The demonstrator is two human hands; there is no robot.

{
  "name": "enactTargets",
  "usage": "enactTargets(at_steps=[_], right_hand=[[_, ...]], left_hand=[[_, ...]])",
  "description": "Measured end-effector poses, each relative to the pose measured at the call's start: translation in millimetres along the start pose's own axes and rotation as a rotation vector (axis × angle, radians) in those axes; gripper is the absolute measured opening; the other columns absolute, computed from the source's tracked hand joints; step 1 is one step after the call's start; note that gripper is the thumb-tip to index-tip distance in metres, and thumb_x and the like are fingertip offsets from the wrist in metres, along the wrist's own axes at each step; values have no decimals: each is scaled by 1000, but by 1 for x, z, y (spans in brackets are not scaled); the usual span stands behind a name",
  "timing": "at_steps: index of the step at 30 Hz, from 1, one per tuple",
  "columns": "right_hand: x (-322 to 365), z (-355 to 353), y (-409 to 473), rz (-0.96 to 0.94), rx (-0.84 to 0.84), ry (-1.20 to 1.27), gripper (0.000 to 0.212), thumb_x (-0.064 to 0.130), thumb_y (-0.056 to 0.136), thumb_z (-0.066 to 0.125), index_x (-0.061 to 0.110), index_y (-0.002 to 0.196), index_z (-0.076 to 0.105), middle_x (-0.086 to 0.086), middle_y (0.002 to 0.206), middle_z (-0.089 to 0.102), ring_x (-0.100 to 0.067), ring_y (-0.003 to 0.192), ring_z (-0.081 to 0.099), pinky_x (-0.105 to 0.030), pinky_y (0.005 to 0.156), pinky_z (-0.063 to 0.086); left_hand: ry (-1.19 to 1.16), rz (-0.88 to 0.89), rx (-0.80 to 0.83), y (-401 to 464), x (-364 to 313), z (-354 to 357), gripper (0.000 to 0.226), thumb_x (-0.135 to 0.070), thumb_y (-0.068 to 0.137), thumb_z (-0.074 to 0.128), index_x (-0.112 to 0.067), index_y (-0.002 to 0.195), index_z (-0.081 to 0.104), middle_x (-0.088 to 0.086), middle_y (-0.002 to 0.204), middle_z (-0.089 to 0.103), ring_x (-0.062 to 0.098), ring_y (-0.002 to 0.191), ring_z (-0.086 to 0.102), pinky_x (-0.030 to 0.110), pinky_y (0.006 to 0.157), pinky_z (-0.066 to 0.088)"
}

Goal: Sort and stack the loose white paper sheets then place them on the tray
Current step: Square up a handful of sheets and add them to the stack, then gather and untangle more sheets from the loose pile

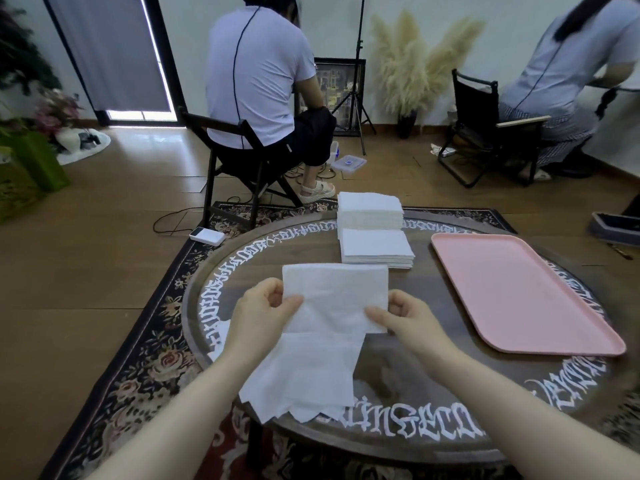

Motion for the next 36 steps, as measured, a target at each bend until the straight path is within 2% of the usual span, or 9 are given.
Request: enactTargets(at_steps=[2, 5, 12, 15, 17, 21, 23, 26, 36], right_hand=[[6, -11, 10, 33, -71, 22, 8, 10, 90, 69, 9, 85, 63, 3, 73, 73, -10, 60, 63, -21, 55, 46], [21, -35, 36, 43, -208, 47, 13, 12, 92, 68, 11, 80, 62, 1, 67, 66, -9, 47, 53, -17, 42, 38], [39, -81, 123, 31, -314, -80, 12, 20, 95, 64, 12, 86, 63, 1, 77, 62, -13, 56, 55, -24, 53, 38], [26, -92, 157, 68, -350, -72, 19, 20, 95, 64, 14, 78, 58, 0, 75, 59, -14, 57, 56, -23, 50, 37], [13, -97, 172, 98, -354, -93, 16, 19, 95, 64, 14, 80, 60, -1, 81, 61, -14, 59, 58, -23, 49, 39], [-17, -102, 186, 221, -346, -48, 25, 16, 95, 64, 2, 115, 62, -11, 104, 62, -19, 71, 60, -17, 41, 49], [-23, -104, 189, 211, -356, -34, 29, 15, 95, 63, 2, 120, 58, -11, 108, 61, -18, 70, 59, -17, 42, 50], [-21, -108, 192, 136, -370, -84, 24, 13, 94, 64, 10, 116, 55, -4, 108, 58, -16, 70, 58, -18, 45, 50], [-27, -108, 189, 56, -382, -59, 13, 6, 91, 64, 17, 89, 57, 1, 90, 56, -16, 69, 58, -29, 53, 51]], left_hand=[[-24, -40, 26, 13, -7, 16, 24, -24, 90, 68, -1, 87, 62, 22, 90, 69, 36, 75, 65, 49, 69, 54], [-53, -41, 44, 46, -24, 39, 22, -20, 92, 64, 1, 86, 59, 24, 82, 64, 22, 54, 61, 30, 45, 45], [-199, -99, 31, 138, -49, 94, 15, -19, 95, 60, -14, 82, 63, 1, 73, 63, 11, 48, 53, 17, 36, 36], [-204, -129, 28, 169, -42, 116, 18, -18, 96, 58, -3, 88, 65, 6, 76, 62, 3, 37, 52, 20, 37, 38], [-204, -170, 54, 180, -30, 129, 19, -19, 97, 55, -3, 94, 64, 10, 85, 63, 11, 44, 58, 31, 45, 50], [-155, -285, 126, 188, 0, 146, 13, -16, 99, 51, -13, 91, 61, 5, 87, 58, 15, 45, 59, 52, 71, 60], [-185, -299, 104, 193, 8, 146, 15, -11, 98, 53, -9, 108, 63, 0, 83, 58, 15, 52, 59, 45, 61, 60], [-210, -302, 114, 196, 12, 142, 37, -8, 96, 55, -7, 133, 53, 10, 105, 68, 19, 65, 61, 34, 51, 53], [-285, -322, 121, 192, 14, 138, 44, 0, 95, 55, -7, 138, 48, 5, 88, 66, 16, 63, 62, 24, 46, 54]])
Point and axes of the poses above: each hand's wrist, its own y-axis towards the middle knuckle, its own z-axis out of the palm, x = y × z, the point moved 6 cm from there along y, towards the middle knuckle
